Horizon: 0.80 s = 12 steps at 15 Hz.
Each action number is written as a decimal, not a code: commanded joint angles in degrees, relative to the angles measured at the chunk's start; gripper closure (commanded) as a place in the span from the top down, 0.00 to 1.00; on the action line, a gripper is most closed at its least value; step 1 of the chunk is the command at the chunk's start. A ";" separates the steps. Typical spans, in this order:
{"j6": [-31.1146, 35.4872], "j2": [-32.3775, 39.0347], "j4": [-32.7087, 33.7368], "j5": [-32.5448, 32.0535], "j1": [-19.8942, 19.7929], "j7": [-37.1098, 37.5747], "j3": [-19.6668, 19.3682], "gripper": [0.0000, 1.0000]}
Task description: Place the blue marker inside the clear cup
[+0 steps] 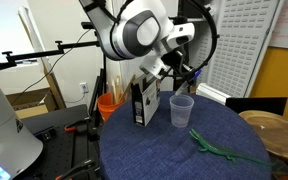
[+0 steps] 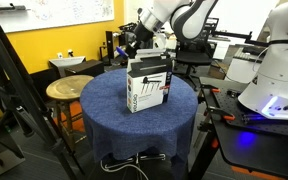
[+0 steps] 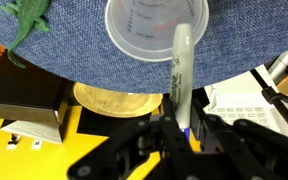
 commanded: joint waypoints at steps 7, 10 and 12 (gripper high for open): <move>3.74 -1.35 -3.26 0.47 -10.90 -2.87 8.14 0.53; 3.73 -1.42 -3.31 -0.48 -12.36 -3.07 8.81 0.75; 2.70 -1.85 -3.36 -1.14 -13.02 -2.90 9.19 0.91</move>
